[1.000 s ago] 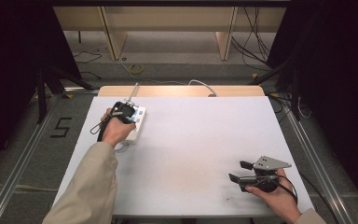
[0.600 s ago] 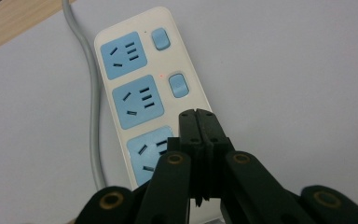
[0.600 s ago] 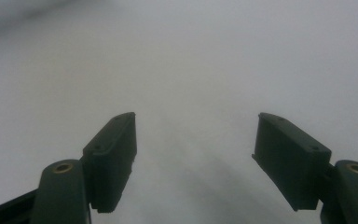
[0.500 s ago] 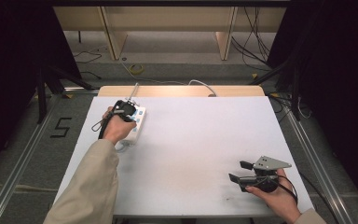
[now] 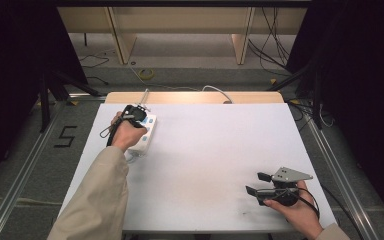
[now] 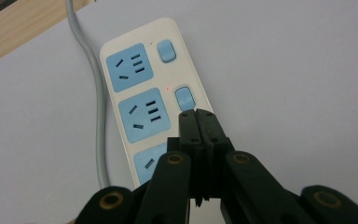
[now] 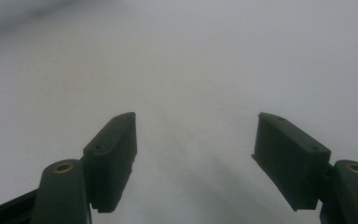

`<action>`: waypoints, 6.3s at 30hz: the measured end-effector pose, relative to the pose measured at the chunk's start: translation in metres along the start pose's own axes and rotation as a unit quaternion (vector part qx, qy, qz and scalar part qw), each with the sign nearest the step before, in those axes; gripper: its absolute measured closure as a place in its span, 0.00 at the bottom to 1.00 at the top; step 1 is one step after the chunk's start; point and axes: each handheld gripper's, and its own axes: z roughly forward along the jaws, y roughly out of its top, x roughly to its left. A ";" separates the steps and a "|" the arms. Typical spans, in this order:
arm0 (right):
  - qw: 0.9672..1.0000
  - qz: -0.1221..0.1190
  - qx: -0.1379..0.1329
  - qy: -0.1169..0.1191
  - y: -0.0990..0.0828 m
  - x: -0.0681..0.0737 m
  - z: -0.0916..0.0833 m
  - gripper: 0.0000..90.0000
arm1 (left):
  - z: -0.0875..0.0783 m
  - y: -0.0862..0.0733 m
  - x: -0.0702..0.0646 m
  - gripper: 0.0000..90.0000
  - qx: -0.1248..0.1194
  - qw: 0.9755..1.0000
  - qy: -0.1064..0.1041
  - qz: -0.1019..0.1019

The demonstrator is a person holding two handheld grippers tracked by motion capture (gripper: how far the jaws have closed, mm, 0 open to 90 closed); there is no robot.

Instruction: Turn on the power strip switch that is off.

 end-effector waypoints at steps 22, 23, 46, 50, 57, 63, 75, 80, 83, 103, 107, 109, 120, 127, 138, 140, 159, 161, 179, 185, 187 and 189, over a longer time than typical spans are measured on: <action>1.000 0.000 0.004 0.001 0.000 0.000 0.001 0.34 | 0.003 0.010 0.004 1.00 0.002 1.000 0.003 -0.001; 1.000 0.000 0.004 0.001 0.000 0.000 0.001 0.34 | 0.004 0.010 0.004 1.00 0.002 1.000 0.002 -0.002; 1.000 0.001 0.004 0.000 -0.001 0.000 0.000 0.34 | 0.010 0.021 0.010 1.00 0.006 1.000 0.005 -0.004; 1.000 0.000 0.004 0.000 -0.001 0.000 0.000 0.34 | 0.014 0.022 0.009 1.00 0.007 1.000 0.005 -0.005; 1.000 0.000 0.004 0.000 -0.002 0.000 0.000 0.34 | 0.019 0.023 0.011 1.00 0.010 1.000 0.005 -0.008; 1.000 0.000 0.004 0.001 -0.002 0.000 0.001 0.34 | 0.023 0.024 0.012 1.00 0.012 1.000 0.005 -0.009; 1.000 0.001 0.004 0.001 -0.002 -0.001 0.000 0.34 | 0.029 0.026 0.013 1.00 0.013 1.000 0.007 -0.011; 1.000 0.001 0.005 0.001 -0.002 -0.001 0.000 0.34 | 0.031 0.027 0.012 1.00 0.013 1.000 0.007 -0.014; 1.000 0.000 0.005 0.001 -0.002 -0.001 0.000 0.34 | 0.031 0.028 0.012 1.00 0.014 1.000 0.007 -0.013; 1.000 0.002 0.004 0.000 -0.003 -0.002 -0.001 0.35 | 0.036 0.038 0.013 1.00 0.012 1.000 0.010 -0.015; 1.000 0.003 0.004 0.000 -0.003 -0.002 -0.001 0.35 | 0.038 0.039 0.012 1.00 0.008 1.000 0.012 -0.014; 1.000 0.002 0.004 0.001 -0.003 -0.002 -0.001 0.35 | 0.038 0.039 0.011 1.00 0.008 1.000 0.013 -0.013; 1.000 0.003 0.003 0.001 -0.003 -0.002 -0.001 0.35 | 0.044 0.041 0.012 1.00 -0.003 1.000 0.020 -0.012; 1.000 0.004 0.001 0.001 -0.003 -0.002 -0.001 0.35 | 0.048 0.041 0.013 1.00 -0.017 0.999 0.024 -0.014; 1.000 0.003 0.000 0.001 -0.003 -0.002 -0.002 0.35 | 0.055 0.041 0.011 1.00 -0.031 0.999 0.025 -0.004; 1.000 0.003 0.000 0.002 -0.003 -0.002 -0.002 0.35 | 0.057 0.041 0.011 1.00 -0.032 0.999 0.030 -0.003; 1.000 0.002 0.001 0.002 -0.004 -0.002 -0.003 0.35 | 0.062 0.040 0.009 1.00 -0.030 0.999 0.037 -0.002; 1.000 0.001 0.002 0.003 -0.004 -0.002 -0.002 0.35 | 0.062 0.040 0.010 1.00 -0.031 0.999 0.034 -0.002; 1.000 0.000 0.001 0.003 -0.003 -0.001 -0.003 0.35 | 0.064 0.039 0.012 1.00 -0.029 0.999 0.025 -0.012; 1.000 -0.002 0.000 0.004 -0.003 -0.001 -0.003 0.35 | 0.064 0.039 0.011 1.00 -0.028 0.999 0.027 -0.011; 1.000 0.001 0.001 0.004 -0.003 -0.001 -0.003 0.35 | 0.064 0.039 0.011 1.00 -0.026 0.999 0.026 -0.012; 1.000 -0.001 -0.001 0.004 -0.003 -0.001 -0.003 0.35 | 0.064 0.039 0.012 1.00 -0.027 0.999 0.025 -0.011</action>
